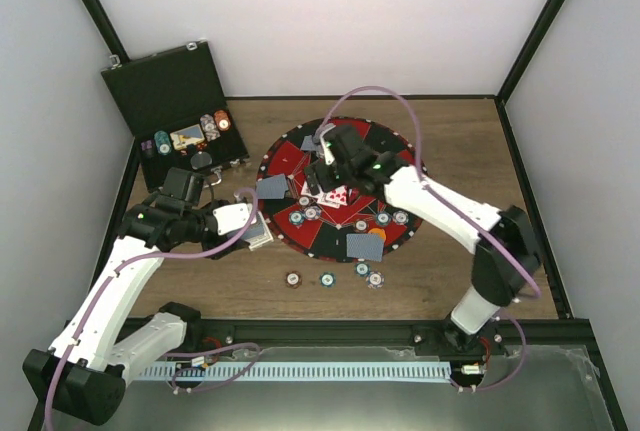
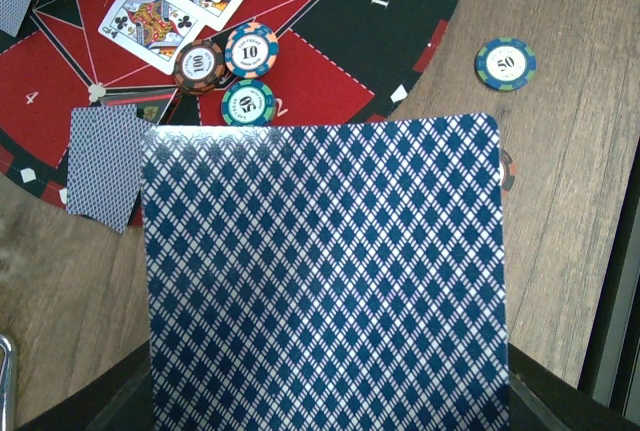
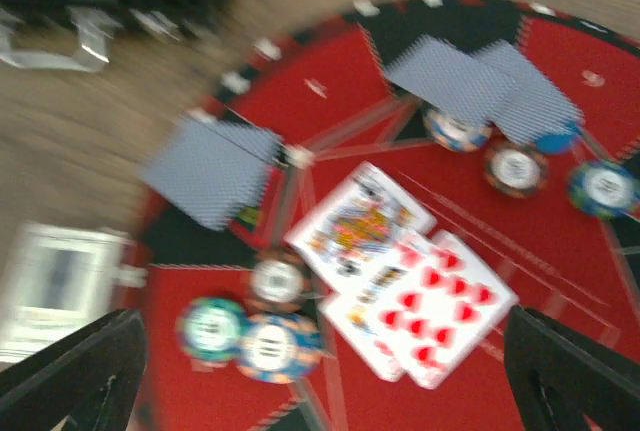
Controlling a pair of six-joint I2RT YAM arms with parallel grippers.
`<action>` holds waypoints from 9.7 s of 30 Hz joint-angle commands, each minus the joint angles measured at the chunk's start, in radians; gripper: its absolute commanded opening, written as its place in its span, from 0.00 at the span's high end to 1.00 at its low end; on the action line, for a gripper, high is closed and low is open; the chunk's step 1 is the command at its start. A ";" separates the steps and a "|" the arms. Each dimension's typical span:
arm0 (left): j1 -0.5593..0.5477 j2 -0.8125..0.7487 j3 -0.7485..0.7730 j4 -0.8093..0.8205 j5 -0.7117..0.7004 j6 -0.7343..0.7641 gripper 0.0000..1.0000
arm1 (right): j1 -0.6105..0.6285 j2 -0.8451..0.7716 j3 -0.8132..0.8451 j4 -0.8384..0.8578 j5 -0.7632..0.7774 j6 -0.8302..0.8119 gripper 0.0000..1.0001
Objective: Distribute texas hold em gaming equipment
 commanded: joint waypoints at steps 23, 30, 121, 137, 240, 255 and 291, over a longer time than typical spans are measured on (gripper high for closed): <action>-0.003 -0.003 0.031 0.021 0.052 0.002 0.81 | 0.075 -0.069 -0.209 0.507 -0.954 0.754 0.07; -0.004 -0.002 0.031 0.022 0.054 0.004 0.81 | 0.095 -0.018 -0.203 0.551 -0.977 0.789 0.10; -0.005 -0.008 -0.004 0.025 0.005 0.024 0.81 | -0.614 0.323 -0.028 0.161 -0.840 0.399 0.99; -0.005 -0.016 -0.012 0.027 0.021 0.018 0.81 | -0.626 0.348 0.160 -0.084 -0.519 0.312 0.40; -0.005 -0.012 -0.077 0.094 -0.017 0.027 0.81 | 0.007 -0.089 -0.352 0.692 -1.108 0.904 0.99; -0.006 -0.008 -0.073 0.094 -0.011 0.024 0.80 | 0.062 0.017 -0.292 0.684 -1.100 0.891 0.28; -0.006 -0.011 -0.070 0.088 -0.024 0.030 0.80 | 0.024 -0.071 -0.333 0.697 -1.080 0.937 0.99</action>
